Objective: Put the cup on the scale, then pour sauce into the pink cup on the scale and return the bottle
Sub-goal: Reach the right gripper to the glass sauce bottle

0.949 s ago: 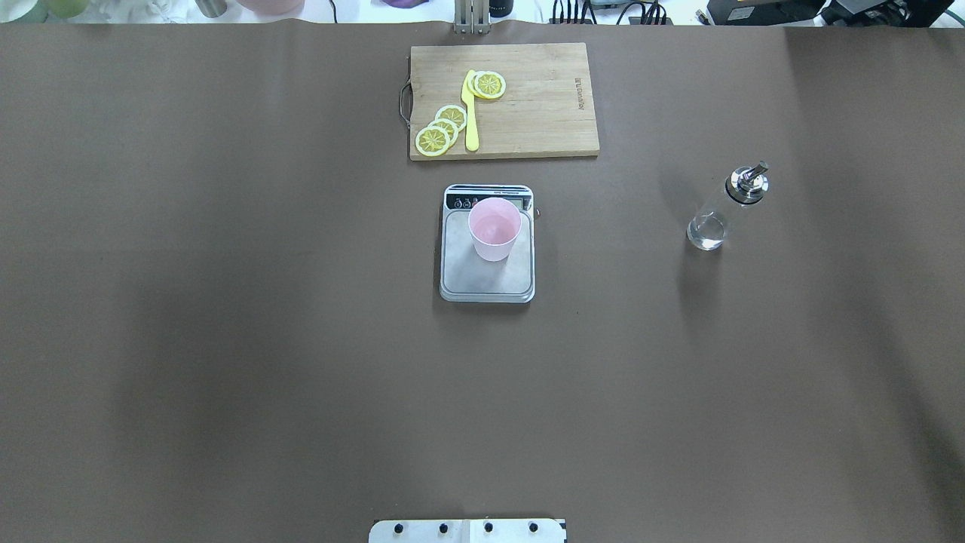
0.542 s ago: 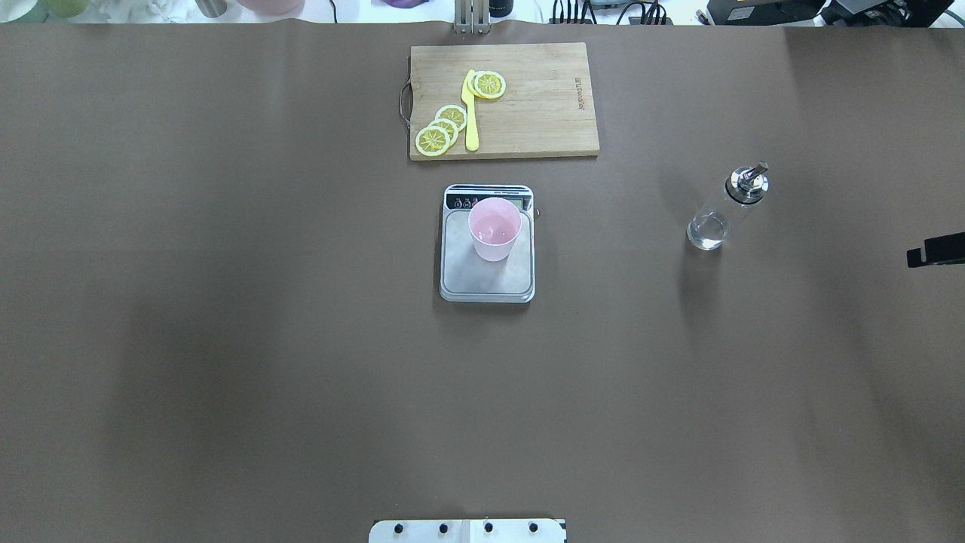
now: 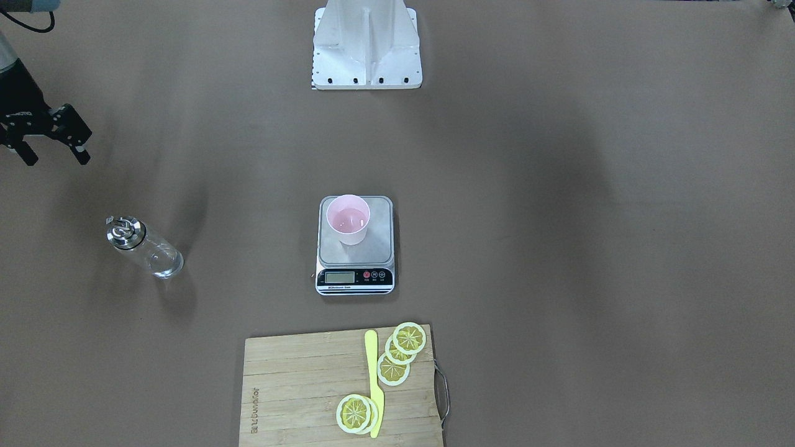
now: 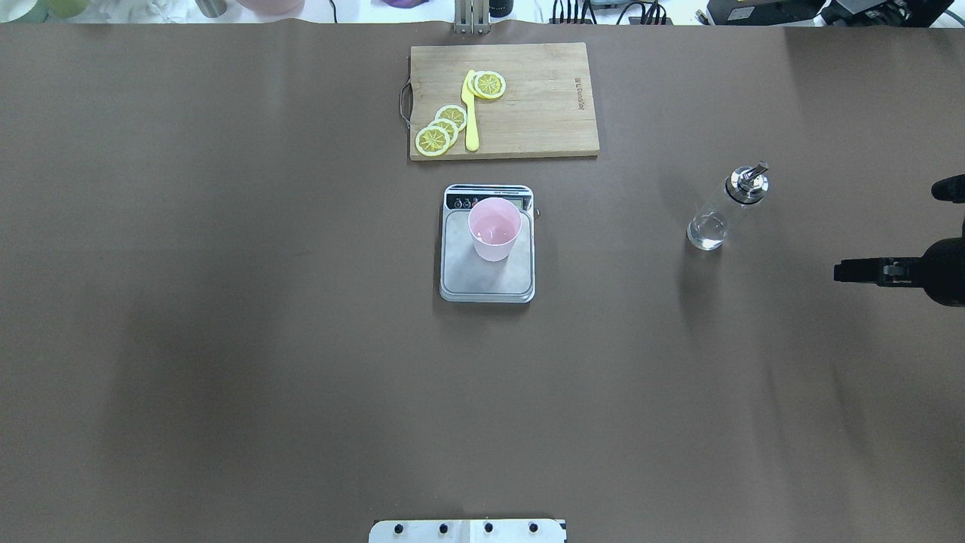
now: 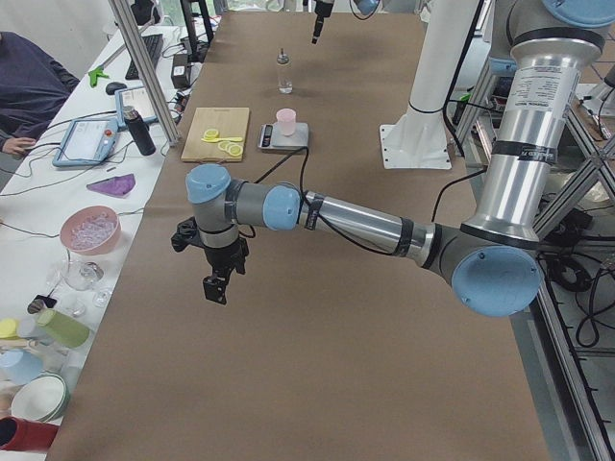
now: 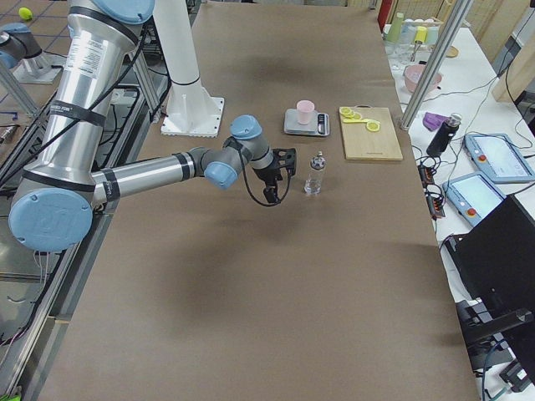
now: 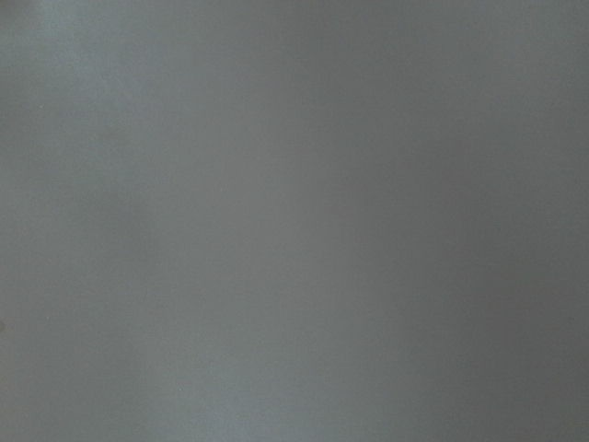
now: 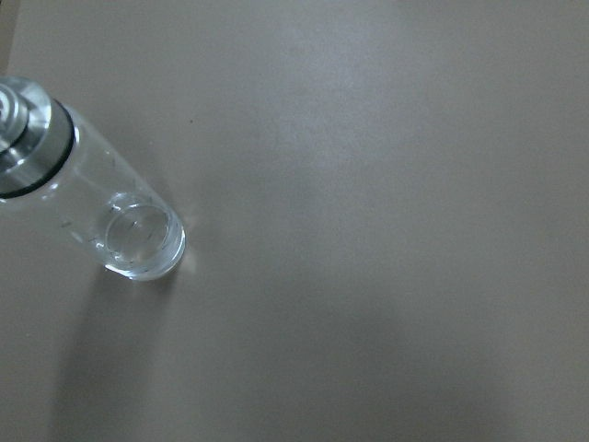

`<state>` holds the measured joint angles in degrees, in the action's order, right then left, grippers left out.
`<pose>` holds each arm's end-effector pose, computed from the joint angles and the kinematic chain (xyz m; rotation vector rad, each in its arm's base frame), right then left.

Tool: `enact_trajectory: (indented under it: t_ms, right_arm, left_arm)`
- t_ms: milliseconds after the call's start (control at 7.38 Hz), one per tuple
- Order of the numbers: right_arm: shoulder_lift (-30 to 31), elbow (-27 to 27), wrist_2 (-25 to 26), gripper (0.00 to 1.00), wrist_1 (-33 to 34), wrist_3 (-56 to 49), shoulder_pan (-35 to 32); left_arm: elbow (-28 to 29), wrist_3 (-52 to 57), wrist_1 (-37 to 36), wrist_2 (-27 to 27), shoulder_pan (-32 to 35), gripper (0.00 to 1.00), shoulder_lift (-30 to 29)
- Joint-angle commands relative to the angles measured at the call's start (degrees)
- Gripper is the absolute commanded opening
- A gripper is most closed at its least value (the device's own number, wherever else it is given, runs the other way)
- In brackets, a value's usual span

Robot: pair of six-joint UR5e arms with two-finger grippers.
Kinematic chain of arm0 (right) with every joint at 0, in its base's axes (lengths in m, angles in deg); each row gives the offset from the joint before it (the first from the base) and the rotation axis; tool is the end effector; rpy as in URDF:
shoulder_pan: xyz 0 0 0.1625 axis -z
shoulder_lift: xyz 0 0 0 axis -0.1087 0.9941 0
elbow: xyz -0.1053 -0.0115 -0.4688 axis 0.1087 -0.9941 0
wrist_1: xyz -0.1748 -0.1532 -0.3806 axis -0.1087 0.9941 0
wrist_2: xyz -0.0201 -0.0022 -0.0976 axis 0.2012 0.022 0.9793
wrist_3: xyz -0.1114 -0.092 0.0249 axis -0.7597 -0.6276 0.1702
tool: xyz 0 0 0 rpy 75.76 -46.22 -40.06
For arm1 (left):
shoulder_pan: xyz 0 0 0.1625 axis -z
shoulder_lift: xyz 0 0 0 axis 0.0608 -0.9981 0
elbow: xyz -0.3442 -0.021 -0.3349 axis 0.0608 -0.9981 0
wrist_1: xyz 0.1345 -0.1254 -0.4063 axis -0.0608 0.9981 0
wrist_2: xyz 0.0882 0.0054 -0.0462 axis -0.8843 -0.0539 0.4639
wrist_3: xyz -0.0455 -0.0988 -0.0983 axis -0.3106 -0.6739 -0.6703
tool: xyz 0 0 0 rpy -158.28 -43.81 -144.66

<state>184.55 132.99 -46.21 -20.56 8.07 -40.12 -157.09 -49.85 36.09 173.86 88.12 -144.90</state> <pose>-0.2361 -0.3913 0.5573 0.3241 -0.7884 0.1969 0.0076 -0.6145 0.6370 0.1212 0.6026 0.2889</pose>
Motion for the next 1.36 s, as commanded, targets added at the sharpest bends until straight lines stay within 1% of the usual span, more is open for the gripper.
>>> enact_trajectory:
  t_ms: [0, 136, 407, 542, 813, 949, 1084, 1220]
  right_arm:
    - [-1.2, 0.0, 10.8, 1.0, -0.2, 5.4, 8.0]
    - [-1.3, -0.1, 17.2, 1.0, -0.2, 7.1, 12.2]
    - [-2.6, -0.6, 25.9, 1.0, -0.2, 7.2, 17.1]
    - [-4.0, -1.5, 28.5, 1.0, -0.3, 7.2, 19.2]
    - [-7.3, -2.3, 32.0, 0.99, -0.3, 8.1, 21.2]
    - [-9.5, -4.5, 35.5, 0.99, -0.3, 9.6, 22.8]
    - [-12.9, -6.1, 42.1, 1.0, -0.2, 13.3, 24.6]
    - [-13.2, -7.0, 42.4, 1.0, 0.0, 14.5, 25.4]
  left_arm:
    - [-0.2, 0.0, 0.0, -0.1, -0.1, 0.98, 0.0]
    - [-0.4, 0.1, 0.0, -0.1, 0.0, 0.98, 0.3]
    - [-0.5, 0.1, 0.0, -0.1, 0.0, 0.98, 0.4]
    - [-0.7, 0.2, 0.0, -0.1, 0.0, 0.98, 0.4]
    - [-0.7, 0.2, 0.0, -0.1, 0.0, 0.98, 0.4]
    - [-0.6, 0.2, 0.0, -0.1, -0.1, 0.98, 0.5]
    - [-0.6, 0.2, 0.0, -0.1, -0.1, 0.98, 1.0]
    - [-0.6, 0.2, 0.1, -0.1, -0.1, 0.98, 1.1]
